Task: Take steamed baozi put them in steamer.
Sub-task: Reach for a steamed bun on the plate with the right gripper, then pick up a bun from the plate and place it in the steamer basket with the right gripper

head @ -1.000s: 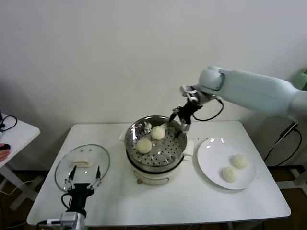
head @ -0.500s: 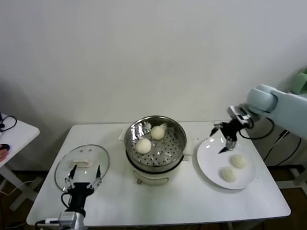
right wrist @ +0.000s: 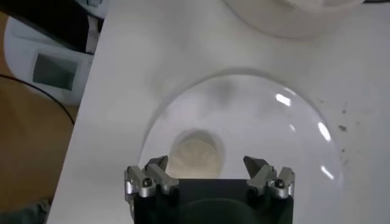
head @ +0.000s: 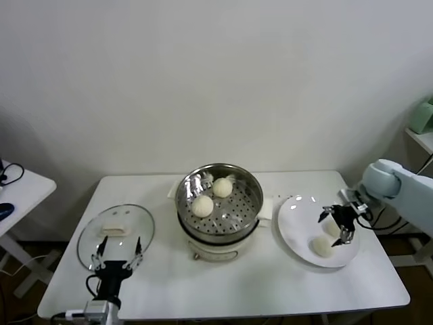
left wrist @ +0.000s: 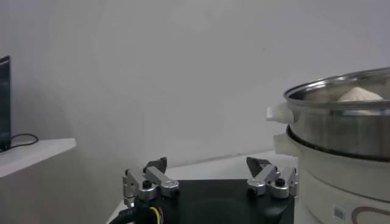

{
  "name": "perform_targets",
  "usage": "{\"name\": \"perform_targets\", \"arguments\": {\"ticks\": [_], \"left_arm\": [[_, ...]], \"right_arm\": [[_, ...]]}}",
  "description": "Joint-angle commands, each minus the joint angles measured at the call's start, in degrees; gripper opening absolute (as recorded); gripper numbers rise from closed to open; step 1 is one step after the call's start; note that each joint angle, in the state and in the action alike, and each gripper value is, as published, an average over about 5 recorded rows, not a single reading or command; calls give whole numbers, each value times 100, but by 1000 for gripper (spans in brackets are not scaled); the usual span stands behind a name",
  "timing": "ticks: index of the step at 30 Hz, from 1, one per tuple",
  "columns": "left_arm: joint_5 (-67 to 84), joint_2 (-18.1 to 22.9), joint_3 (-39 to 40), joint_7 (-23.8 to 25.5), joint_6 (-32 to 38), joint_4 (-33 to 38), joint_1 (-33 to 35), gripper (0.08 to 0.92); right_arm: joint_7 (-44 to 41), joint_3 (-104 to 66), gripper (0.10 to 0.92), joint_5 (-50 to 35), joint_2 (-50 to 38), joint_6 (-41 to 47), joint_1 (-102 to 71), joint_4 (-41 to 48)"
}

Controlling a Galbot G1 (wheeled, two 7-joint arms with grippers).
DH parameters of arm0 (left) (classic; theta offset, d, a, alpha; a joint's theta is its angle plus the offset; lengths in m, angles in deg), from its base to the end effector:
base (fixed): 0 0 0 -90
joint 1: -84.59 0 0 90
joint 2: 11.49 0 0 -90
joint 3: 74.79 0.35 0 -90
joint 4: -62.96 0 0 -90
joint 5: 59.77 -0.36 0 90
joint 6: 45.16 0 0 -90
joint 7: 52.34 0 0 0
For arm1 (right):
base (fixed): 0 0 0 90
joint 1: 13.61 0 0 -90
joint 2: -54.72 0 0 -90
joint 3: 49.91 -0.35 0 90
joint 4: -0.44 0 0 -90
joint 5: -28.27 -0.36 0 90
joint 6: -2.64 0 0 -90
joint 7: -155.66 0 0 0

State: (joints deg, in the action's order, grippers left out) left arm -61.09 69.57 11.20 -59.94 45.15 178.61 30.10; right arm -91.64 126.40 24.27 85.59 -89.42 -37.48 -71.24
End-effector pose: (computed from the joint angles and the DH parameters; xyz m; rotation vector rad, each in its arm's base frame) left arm 0.1542 0.0526 -0.3413 0.1650 -2.9743 -0.3042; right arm 0.4939 -0.2226 -0.1945 1.4831 -1.2733 1.2846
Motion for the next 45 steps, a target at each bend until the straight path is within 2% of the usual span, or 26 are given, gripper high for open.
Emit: {"name": "perform_targets", "arguments": {"ticks": [1, 9, 26, 29, 34, 41, 45], "left_arm": [[-12, 15, -15, -2, -3, -28, 2, 823], [-8, 10, -56, -2, -10, -68, -4, 823], [-16, 17, -34, -5, -18, -99, -37, 823], [-15, 19, -34, -7, -15, -107, -40, 823], [-15, 23, -30, -11, -19, -109, -61, 823], [-14, 27, -22, -13, -21, -103, -65, 823], [-17, 1, -21, -11, -30, -95, -68, 823]], "right_arm": [[22, -704, 823, 741, 230, -195, -927, 445], [25, -842, 823, 948, 533, -269, -979, 778], [-12, -956, 821, 1095, 712, -284, -1023, 859], [-17, -965, 792, 1080, 720, -284, -1023, 868], [-16, -967, 691, 1051, 729, -282, -1011, 858], [-50, -880, 666, 930, 735, -302, -776, 810], [-152, -385, 655, 709, 737, -426, -15, 623]]}}
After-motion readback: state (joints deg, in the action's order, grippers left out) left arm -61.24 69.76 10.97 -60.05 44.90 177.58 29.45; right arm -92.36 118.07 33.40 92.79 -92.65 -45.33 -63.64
